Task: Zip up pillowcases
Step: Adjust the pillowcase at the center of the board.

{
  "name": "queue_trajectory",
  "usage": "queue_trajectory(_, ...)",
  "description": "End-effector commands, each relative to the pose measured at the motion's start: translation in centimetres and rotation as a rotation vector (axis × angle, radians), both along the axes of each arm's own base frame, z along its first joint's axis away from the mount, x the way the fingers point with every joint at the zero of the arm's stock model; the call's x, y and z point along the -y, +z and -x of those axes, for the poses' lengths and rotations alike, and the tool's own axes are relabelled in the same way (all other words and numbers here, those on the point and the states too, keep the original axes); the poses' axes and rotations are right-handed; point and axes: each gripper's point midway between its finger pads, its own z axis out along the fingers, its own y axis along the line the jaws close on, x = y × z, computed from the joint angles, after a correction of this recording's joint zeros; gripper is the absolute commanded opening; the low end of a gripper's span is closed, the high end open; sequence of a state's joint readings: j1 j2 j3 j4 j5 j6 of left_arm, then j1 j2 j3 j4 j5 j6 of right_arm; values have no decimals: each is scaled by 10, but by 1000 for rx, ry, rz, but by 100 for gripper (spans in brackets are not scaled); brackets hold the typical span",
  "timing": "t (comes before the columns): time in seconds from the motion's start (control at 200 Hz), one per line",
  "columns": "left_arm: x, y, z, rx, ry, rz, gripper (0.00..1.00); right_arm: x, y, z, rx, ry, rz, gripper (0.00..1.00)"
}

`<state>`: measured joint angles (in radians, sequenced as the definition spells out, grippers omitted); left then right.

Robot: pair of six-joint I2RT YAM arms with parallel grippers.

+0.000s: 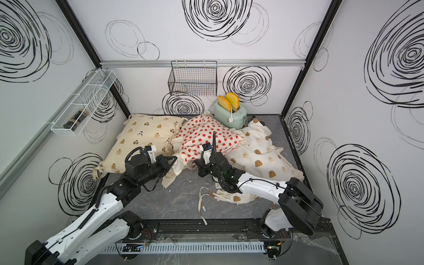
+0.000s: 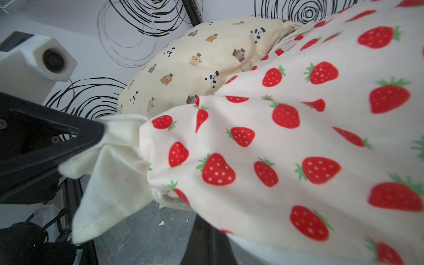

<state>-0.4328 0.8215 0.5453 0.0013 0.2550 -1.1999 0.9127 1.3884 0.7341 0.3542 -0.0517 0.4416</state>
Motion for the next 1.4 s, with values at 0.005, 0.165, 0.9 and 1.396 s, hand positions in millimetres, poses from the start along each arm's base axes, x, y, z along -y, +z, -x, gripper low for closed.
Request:
queue_trajectory(0.005, 10, -3, 7, 58, -106, -46, 23, -2, 12, 15, -24, 112, 23, 0)
queue_trajectory(0.165, -8, -25, 6, 64, -83, -232, 42, 1, 17, 21, -64, 157, 42, 0)
queue_trajectory(0.9, 54, 2, 4, 721, -233, -897, 74, 18, 44, 10, -62, 215, 35, 0)
queue_trajectory(1.396, 69, -7, -26, 733, -201, -916, 30, 20, 32, 4, -136, 176, 100, 0)
